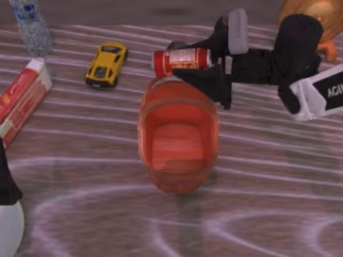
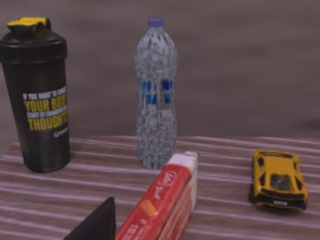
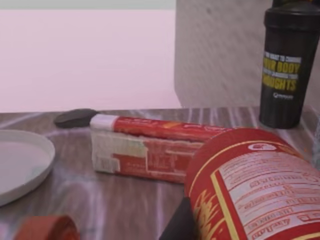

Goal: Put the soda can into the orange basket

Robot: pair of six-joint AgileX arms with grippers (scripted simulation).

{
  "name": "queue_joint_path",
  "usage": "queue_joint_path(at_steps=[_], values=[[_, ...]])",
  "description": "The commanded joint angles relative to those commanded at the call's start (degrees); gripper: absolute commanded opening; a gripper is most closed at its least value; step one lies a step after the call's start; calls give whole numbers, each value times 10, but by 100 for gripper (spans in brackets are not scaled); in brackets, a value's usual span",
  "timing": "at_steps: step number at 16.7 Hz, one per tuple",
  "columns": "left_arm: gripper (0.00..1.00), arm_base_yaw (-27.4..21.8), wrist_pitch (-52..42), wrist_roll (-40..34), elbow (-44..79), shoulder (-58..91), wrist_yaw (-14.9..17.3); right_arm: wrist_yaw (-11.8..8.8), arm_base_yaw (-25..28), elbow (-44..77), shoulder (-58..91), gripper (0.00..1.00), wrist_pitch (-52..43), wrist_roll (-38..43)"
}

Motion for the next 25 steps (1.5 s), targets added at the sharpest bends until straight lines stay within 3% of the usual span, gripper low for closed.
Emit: queue_joint_path(at_steps=[6,19,25], values=[[100,0,0,0,0,0,0,1,1,-11,28,0,33,-1],[100,0,0,0,0,0,0,1,1,-11,28,98,33,-1],[100,0,0,0,0,0,0,1,1,-11,28,100,33,-1]])
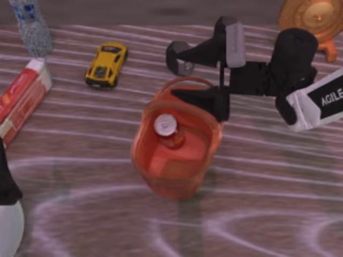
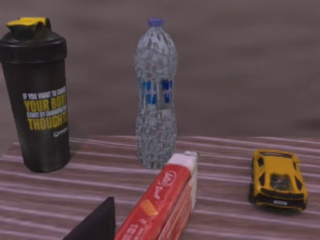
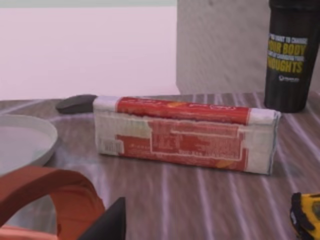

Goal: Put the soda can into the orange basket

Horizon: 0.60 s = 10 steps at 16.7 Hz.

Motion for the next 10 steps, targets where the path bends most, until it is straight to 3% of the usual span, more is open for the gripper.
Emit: queue_joint_path(at_steps=[6,10], values=[[100,-8,-13,9,17,15,3,7,-4,-10,-16,100,-6,-1],[100,-49,-91,59,115,106,16,51,-17,-72,-107,100,-46,-9]])
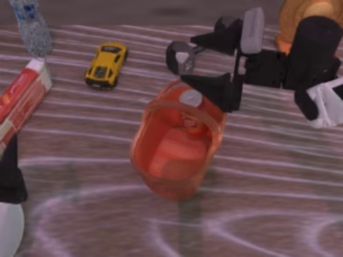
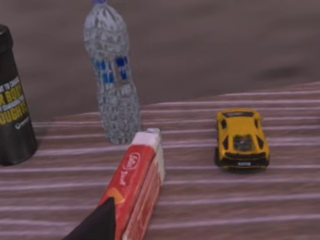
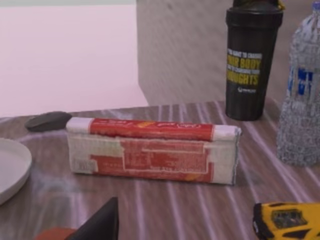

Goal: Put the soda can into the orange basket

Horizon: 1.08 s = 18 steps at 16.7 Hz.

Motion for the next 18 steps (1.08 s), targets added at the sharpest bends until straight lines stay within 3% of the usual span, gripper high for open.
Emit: queue_joint_path(at_steps=[5,14,18], values=[[100,-75,-171,113,216,214,13,109,-36,-139,-200,100,-94,-17],[100,-222,-532,382,727,734,11,359,-110,-432,-708,100,-341,-28],[100,-279,-663,494,946,954,5,461,-136,-535,-947,100,-452,-20]])
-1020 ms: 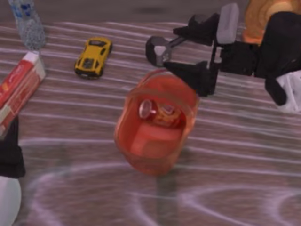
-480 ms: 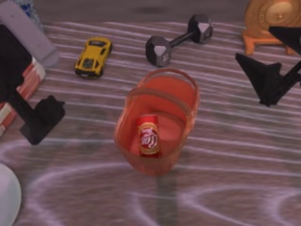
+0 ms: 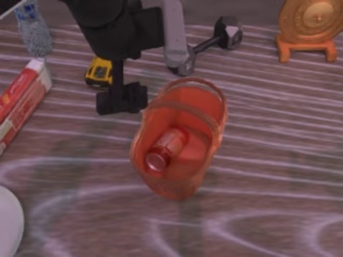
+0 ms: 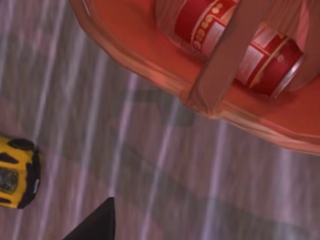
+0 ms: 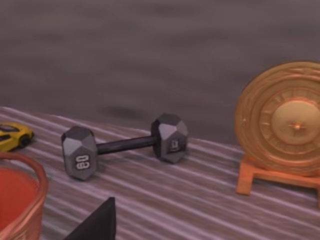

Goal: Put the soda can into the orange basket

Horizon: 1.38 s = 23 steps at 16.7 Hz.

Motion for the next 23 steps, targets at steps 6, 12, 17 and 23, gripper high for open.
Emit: queue_joint_path(at_steps=[6,12,17,23], values=[[100,-52,-125,119,234,232,-14,106,-24,-94,-240,100,-113,11],[100,-62,-149,144,280,278,-18,128,-29,-112,-285,100,-134,14],[100,-61,-131,145,258,273,-18,128,-29,-112,-285,100,-134,14],[100,-62,-92,144,209,263,-18,128,-29,-112,-285,100,-134,14]])
